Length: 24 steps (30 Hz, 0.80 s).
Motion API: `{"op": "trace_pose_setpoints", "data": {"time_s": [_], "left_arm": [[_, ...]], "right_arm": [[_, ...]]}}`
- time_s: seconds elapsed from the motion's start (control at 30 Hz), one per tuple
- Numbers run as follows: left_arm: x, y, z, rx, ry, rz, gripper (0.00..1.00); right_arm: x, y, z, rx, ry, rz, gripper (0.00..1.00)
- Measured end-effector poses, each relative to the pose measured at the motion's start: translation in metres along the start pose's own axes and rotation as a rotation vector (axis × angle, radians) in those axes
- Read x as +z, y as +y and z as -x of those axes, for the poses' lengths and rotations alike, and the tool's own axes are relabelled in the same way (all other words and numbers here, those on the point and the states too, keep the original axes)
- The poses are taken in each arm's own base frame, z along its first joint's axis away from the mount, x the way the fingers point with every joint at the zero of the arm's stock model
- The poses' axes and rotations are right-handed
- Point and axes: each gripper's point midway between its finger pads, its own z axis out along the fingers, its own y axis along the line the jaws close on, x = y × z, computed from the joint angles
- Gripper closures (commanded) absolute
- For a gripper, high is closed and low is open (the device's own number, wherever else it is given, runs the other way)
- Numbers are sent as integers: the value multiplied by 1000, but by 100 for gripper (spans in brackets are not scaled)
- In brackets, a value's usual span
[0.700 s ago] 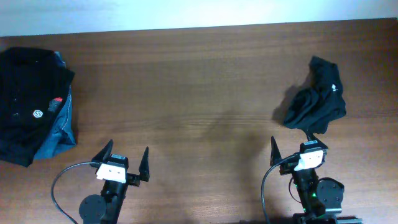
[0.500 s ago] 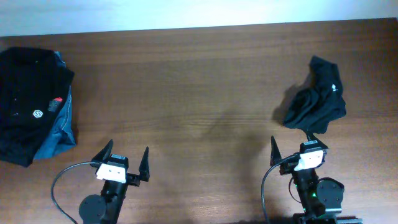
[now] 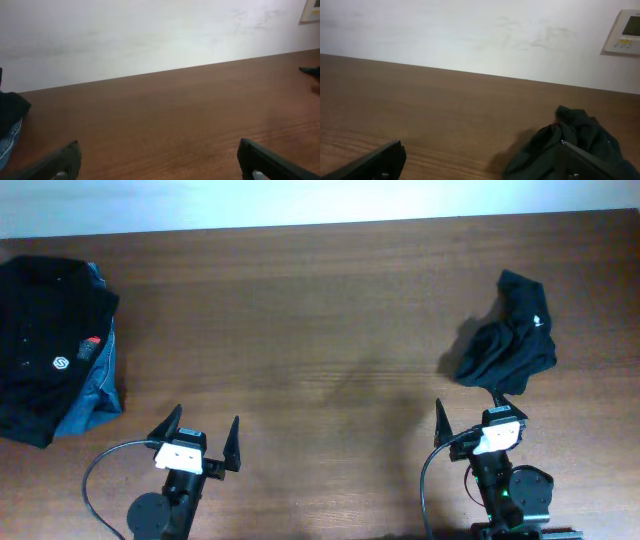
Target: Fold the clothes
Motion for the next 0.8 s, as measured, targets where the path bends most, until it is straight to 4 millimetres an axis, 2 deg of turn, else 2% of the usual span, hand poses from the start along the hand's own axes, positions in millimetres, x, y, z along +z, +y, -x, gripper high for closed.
{"op": "trace_pose_setpoints", "data": {"time_s": [0.33,0.5,0.6,0.67,0.8], "left_arm": [[0,-5,5,6,-22,-27,1],[0,-8,10,11,-41,-50,0],[1,-14,21,20,-69,-89,1],[3,-16,26,21,-70,-104,0],[11,-17,35,5,-23,-126,1]], "right_arm": [[0,0,0,20,0,0,1],[0,0,0,111,0,0,1],[0,0,-1,164,20,0,1],[0,-1,5,181,28,0,1],[2,-3,32,203,46,0,1]]}}
